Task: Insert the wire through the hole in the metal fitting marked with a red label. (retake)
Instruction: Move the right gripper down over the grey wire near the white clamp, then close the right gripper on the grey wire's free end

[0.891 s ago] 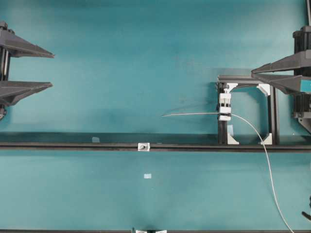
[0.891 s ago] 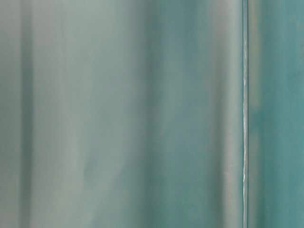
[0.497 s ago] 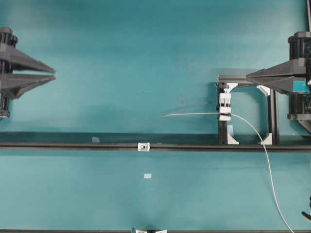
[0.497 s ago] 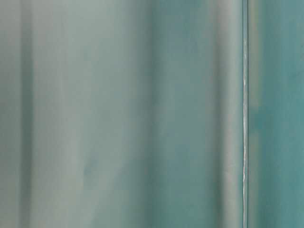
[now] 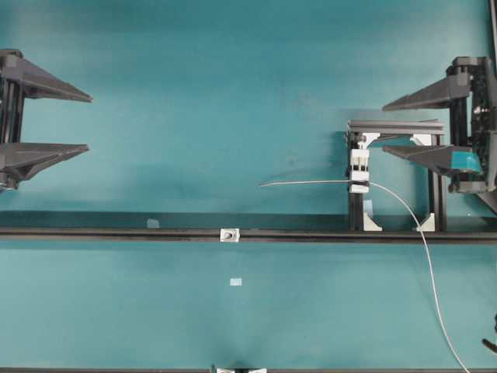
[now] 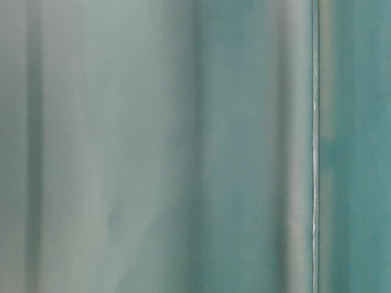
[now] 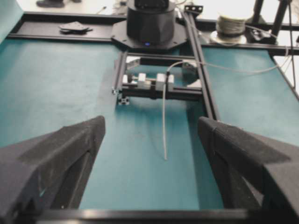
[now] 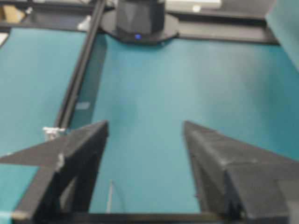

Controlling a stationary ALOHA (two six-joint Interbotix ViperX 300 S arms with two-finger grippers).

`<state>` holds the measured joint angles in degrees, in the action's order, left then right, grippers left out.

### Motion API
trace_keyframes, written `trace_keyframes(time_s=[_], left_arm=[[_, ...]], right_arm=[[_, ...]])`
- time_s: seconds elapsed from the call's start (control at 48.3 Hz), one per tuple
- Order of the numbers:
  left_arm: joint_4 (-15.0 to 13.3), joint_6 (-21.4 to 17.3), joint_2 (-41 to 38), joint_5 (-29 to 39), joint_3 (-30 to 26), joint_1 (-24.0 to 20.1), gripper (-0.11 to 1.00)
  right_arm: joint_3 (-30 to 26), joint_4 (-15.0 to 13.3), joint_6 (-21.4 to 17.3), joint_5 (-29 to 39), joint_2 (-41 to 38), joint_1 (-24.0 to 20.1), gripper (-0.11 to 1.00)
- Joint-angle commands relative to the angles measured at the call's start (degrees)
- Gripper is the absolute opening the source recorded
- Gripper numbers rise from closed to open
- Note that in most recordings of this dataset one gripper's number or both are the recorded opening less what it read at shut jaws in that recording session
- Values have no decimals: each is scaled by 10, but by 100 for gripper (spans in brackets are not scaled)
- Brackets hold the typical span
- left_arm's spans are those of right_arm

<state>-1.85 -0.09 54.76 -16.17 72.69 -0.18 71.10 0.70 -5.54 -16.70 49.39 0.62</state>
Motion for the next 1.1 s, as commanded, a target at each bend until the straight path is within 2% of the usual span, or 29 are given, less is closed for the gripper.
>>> trace_keyframes(time_s=[0.0, 0.228, 0.477, 0.767, 1.077], left_arm=[[-1, -1, -13, -2, -6, 1, 64], [-1, -1, -75, -9, -9, 0, 64], [-1, 2, -120, -27, -11, 1, 64], [-1, 3, -173, -62, -14, 0, 64], [-1, 3, -228, -69, -26, 1, 63]], right_arm=[[-7, 2, -3, -7, -14, 2, 73], [-18, 2, -8, -8, -67, 2, 72], [-27, -1, -47, -8, -127, 2, 72], [-38, -1, -50, -17, -185, 2, 71], [-69, -1, -52, -18, -268, -1, 71]])
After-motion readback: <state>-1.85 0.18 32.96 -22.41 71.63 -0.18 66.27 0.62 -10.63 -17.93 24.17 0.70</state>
